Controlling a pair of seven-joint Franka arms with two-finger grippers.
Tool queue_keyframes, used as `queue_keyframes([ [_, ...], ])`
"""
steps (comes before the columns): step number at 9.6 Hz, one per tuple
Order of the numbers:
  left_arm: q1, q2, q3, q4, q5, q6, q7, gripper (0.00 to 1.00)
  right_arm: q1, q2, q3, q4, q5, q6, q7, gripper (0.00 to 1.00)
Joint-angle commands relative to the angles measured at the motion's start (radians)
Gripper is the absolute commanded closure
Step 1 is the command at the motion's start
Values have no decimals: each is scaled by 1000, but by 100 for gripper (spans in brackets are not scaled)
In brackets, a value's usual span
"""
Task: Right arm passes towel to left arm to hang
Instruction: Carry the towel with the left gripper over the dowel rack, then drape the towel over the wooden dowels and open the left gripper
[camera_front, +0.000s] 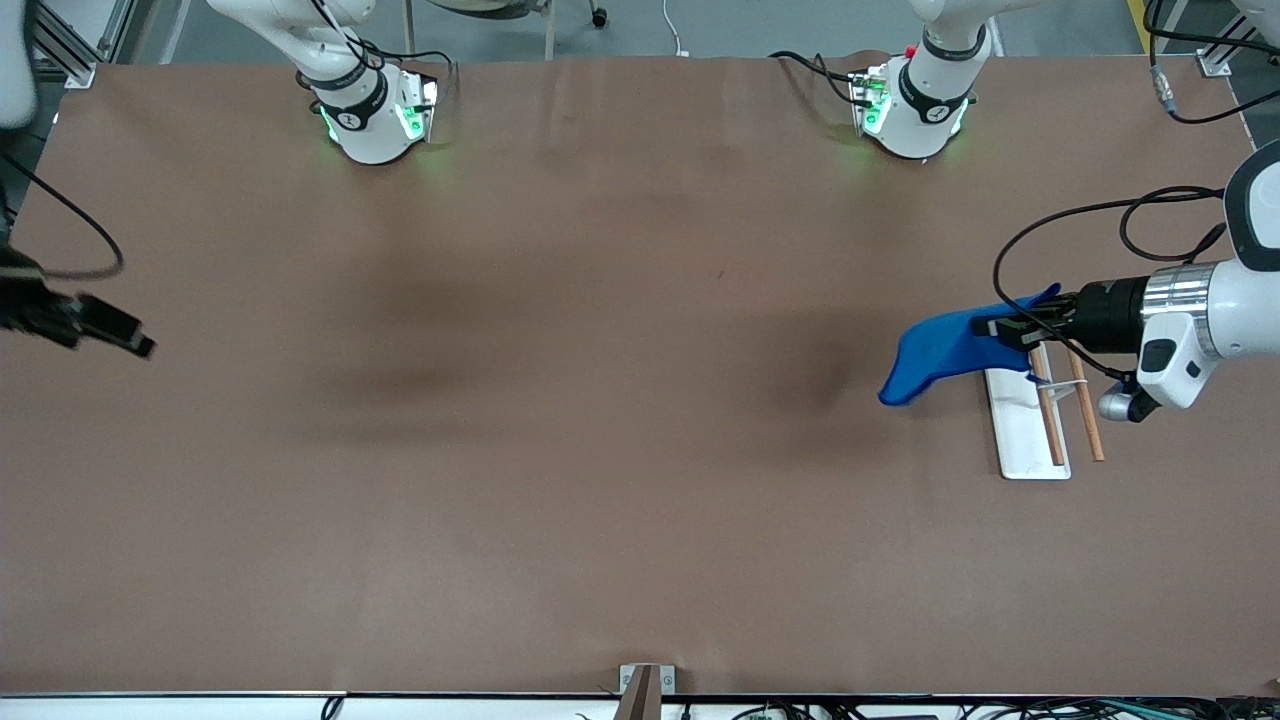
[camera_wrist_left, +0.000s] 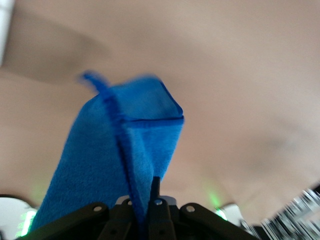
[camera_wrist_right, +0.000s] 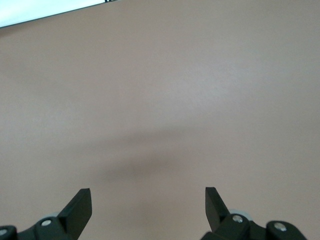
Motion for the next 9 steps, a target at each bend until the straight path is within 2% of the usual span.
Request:
queue_keyframes([
  [1, 10, 9, 4, -41, 159, 33, -20, 100, 26, -31, -11, 109, -65, -199, 4, 0],
  [2, 26, 20, 2, -42, 221, 56, -20, 100, 24, -28, -11, 169, -73, -281, 1, 0],
  [4, 66, 46, 4, -38, 304, 85, -20, 100, 12, -28, -13, 180, -72, -303, -11, 0],
  [7, 127, 111, 2, -30, 415, 160, 0, 100, 13, -26, -11, 173, -91, -241, -9, 0],
  [9, 132, 195, 2, 112, 438, 158, 4, 99, 12, -26, -13, 151, -90, -200, -12, 0],
])
